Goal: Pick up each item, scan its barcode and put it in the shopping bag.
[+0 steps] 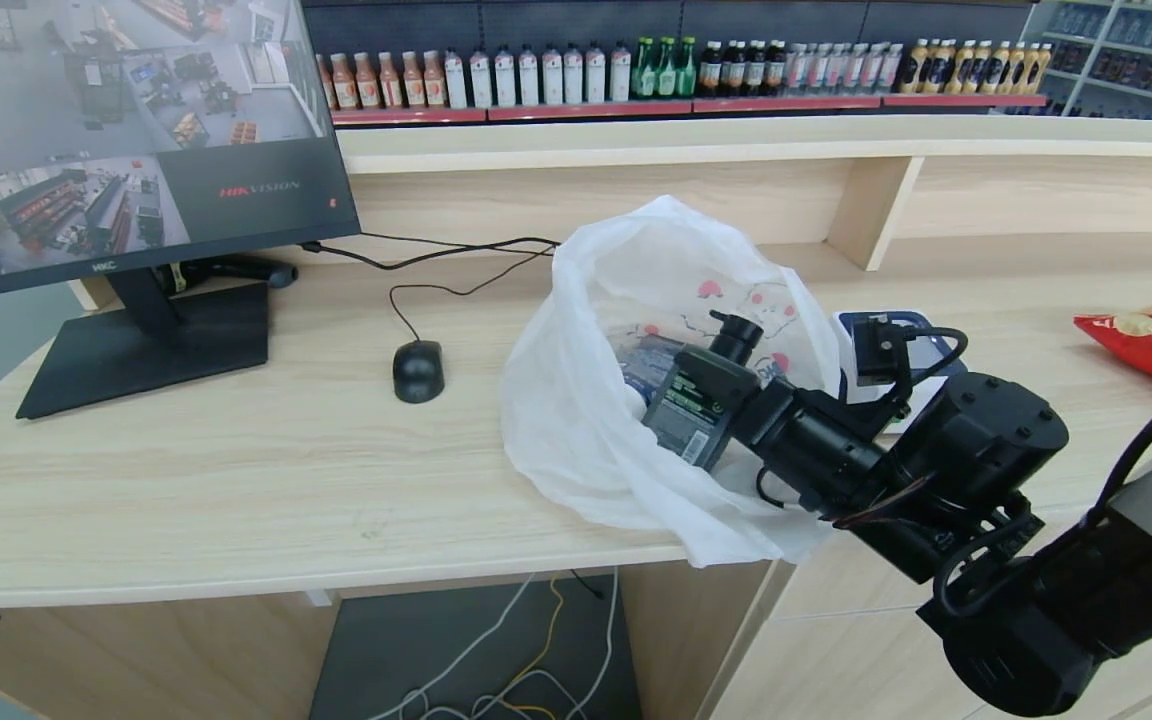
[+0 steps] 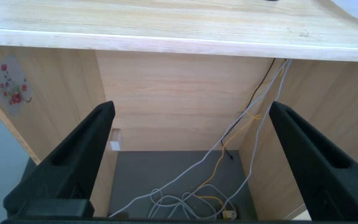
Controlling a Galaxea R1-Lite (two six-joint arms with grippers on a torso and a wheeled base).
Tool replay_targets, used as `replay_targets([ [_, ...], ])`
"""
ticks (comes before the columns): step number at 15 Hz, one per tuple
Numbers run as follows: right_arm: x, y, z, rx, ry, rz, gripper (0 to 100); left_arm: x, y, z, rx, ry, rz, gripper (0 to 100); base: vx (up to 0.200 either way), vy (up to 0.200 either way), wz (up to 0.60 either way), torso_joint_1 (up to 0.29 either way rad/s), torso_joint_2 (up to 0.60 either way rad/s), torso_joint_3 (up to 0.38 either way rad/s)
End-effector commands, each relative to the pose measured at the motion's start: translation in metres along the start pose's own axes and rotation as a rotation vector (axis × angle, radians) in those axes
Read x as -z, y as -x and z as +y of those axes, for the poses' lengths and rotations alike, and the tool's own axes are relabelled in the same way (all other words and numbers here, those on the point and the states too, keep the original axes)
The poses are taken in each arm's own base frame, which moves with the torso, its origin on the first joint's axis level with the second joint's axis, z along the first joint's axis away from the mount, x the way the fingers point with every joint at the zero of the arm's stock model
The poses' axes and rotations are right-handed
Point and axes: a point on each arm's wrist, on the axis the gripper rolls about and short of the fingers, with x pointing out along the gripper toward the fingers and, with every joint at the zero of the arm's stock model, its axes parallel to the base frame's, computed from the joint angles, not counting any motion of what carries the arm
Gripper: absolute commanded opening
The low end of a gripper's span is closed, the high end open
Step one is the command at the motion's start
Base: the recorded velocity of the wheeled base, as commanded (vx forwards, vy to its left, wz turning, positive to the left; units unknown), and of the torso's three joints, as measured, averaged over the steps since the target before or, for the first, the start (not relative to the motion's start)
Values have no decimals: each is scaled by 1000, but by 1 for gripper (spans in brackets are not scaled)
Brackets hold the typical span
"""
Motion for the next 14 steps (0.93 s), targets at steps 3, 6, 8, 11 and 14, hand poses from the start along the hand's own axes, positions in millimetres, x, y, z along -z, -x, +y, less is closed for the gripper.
replay_targets([
  [3,2,1,-2,7,0,9,100,0,0,0,0,0,-1,100,0,0,0,0,0,0],
  [6,-1,3,1,7,13,0,100,0,0,0,0,0,-1,100,0,0,0,0,0,0],
  [8,-3,9,1,16,33,2,100,0,0,0,0,0,-1,100,0,0,0,0,0,0],
  [11,-6,9,4,11,68,-11,100,0,0,0,0,0,1,100,0,0,0,0,0,0],
  [14,-14,9,1,19,135,-35,100,0,0,0,0,0,-1,100,0,0,0,0,0,0],
])
